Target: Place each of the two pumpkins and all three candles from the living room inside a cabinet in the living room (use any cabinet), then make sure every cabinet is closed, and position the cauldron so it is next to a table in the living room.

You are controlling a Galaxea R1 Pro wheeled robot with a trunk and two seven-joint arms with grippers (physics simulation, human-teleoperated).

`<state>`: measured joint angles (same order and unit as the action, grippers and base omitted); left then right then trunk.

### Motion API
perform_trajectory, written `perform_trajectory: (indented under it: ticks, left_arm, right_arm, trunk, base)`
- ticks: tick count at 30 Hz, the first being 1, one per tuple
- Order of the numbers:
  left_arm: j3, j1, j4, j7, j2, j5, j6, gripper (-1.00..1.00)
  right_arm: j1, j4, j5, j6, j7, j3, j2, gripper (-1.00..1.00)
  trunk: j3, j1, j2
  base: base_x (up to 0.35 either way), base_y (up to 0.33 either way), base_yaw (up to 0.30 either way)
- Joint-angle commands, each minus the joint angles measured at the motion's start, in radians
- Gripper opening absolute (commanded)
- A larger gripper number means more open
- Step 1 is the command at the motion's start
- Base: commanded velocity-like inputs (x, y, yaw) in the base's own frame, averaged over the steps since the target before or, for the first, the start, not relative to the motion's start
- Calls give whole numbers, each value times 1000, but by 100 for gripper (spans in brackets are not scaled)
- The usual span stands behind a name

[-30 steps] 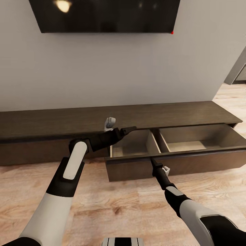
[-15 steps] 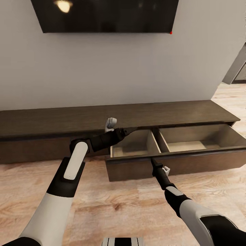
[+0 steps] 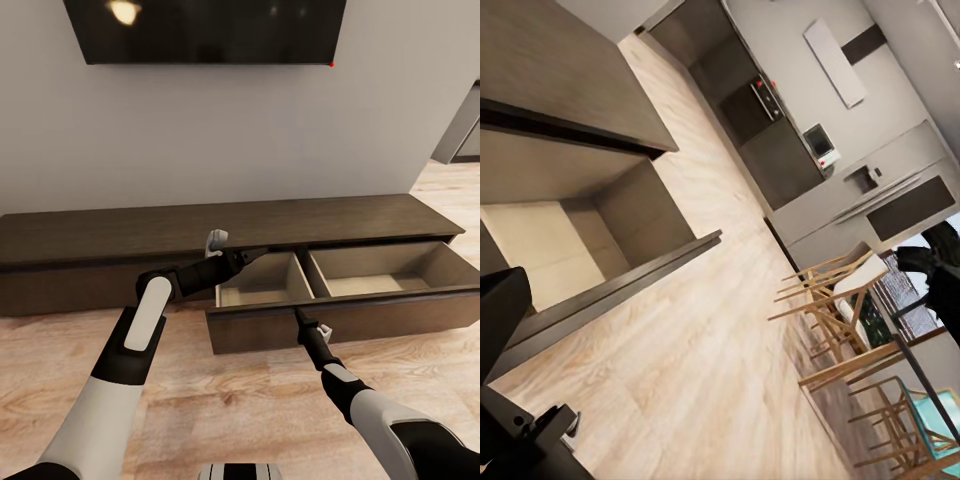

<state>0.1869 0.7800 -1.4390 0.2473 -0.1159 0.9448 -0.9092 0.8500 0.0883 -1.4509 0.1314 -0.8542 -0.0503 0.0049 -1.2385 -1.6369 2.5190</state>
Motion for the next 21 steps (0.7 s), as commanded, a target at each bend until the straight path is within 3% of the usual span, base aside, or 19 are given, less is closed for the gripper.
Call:
perform_trajectory:
  ticks: [1,21]
  left_arm:
    - [-1,1,1,6,-1,-5,-4,100]
    - [0,1,1,6,-1,-5,-4,100]
  right_arm:
    - [0,-12,9,5,0,-100,1,-100]
    - [0,-12,10,4,0,-100,1,-100]
  trunk:
    - [-1,0,0]
    - [-1,0,0]
  base:
    - [0,0,0]
    - [-49,0,0]
